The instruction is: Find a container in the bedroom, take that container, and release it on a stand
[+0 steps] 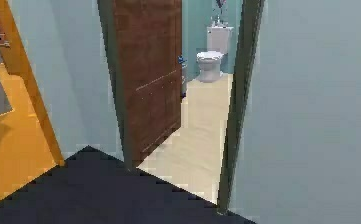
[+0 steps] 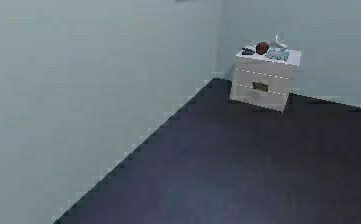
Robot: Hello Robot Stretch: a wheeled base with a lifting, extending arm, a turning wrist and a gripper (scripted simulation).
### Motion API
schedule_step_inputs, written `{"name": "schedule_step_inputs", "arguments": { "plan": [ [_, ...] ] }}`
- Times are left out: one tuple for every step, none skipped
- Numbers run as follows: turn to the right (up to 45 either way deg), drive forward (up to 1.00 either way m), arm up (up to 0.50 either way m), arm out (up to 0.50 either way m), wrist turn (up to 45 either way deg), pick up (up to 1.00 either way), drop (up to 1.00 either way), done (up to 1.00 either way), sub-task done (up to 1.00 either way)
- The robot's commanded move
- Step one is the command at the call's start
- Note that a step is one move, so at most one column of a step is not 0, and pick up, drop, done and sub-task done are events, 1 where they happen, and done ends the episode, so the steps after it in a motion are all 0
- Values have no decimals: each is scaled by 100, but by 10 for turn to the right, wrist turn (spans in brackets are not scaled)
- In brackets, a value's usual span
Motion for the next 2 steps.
{"name": "schedule_step_inputs", "arguments": {
  "plan": [
    [450, 0, 0, 0, 0, 0, 0, 0, 0],
    [450, 0, 0, 0, 0, 0, 0, 0, 0]
  ]
}}
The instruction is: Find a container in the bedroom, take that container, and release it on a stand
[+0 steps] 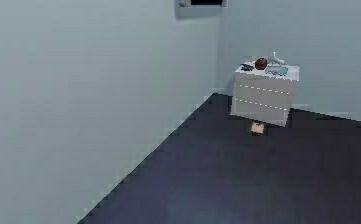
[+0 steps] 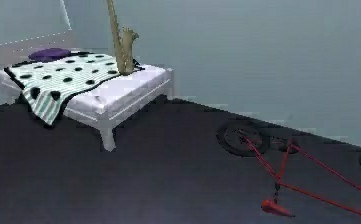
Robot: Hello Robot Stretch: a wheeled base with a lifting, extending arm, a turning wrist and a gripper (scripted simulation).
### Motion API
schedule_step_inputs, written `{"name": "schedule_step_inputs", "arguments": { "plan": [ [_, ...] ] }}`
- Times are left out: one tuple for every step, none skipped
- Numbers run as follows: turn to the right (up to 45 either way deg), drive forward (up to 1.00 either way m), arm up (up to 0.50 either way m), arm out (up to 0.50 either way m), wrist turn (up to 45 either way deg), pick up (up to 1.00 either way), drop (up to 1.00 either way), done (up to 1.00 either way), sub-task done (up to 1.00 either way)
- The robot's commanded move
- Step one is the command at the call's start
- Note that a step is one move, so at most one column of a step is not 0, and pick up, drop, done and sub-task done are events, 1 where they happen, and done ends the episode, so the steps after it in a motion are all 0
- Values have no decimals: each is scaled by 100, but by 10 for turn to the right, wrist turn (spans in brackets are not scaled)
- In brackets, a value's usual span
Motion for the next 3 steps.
{"name": "schedule_step_inputs", "arguments": {
  "plan": [
    [270, 0, 0, 0, 0, 0, 0, 0, 0],
    [0, 100, 0, 0, 0, 0, 0, 0, 0],
    [30, 0, 0, 0, 0, 0, 0, 0, 0]
  ]
}}
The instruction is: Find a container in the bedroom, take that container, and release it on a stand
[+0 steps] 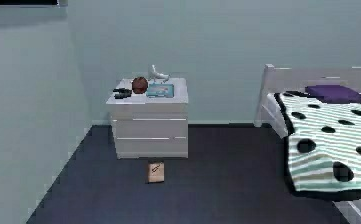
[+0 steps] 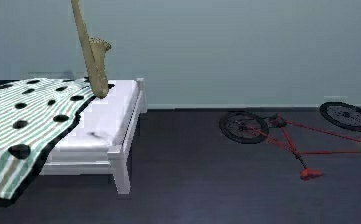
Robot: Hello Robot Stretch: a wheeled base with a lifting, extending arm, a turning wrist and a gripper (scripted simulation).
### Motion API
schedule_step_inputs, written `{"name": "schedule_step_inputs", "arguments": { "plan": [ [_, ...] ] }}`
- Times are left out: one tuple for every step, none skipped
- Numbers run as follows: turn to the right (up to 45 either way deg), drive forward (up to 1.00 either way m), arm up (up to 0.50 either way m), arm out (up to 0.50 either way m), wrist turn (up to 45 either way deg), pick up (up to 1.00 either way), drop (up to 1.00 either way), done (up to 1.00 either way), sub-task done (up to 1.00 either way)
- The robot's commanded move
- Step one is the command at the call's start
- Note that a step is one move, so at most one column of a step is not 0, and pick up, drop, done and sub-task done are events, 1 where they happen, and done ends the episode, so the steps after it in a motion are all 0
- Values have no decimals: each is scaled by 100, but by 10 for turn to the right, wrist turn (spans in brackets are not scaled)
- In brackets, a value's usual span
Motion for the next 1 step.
{"name": "schedule_step_inputs", "arguments": {
  "plan": [
    [0, 100, 0, 0, 0, 0, 0, 0, 0]
  ]
}}
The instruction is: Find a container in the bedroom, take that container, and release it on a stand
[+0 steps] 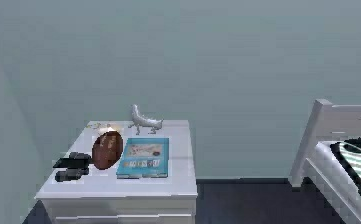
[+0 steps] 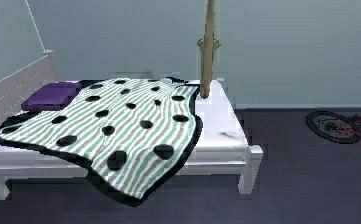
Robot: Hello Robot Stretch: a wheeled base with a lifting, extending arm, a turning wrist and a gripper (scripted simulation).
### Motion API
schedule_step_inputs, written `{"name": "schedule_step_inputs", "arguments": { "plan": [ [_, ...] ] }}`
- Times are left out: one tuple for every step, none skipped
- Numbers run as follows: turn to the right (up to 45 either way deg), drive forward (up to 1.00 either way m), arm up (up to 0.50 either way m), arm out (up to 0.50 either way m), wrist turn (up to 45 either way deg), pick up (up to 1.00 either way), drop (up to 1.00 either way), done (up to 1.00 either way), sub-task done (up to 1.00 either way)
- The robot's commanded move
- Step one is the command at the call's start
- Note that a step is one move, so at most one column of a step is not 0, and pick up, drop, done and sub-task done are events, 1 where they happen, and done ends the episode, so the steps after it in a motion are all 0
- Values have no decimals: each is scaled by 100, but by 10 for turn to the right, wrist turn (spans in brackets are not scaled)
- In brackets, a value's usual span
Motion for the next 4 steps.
{"name": "schedule_step_inputs", "arguments": {
  "plan": [
    [0, 5, 0, 0, 0, 0, 0, 0, 0],
    [-450, 0, 0, 0, 0, 0, 0, 0, 0],
    [-450, 0, 0, 0, 0, 0, 0, 0, 0],
    [-210, 0, 0, 0, 0, 0, 0, 0, 0]
  ]
}}
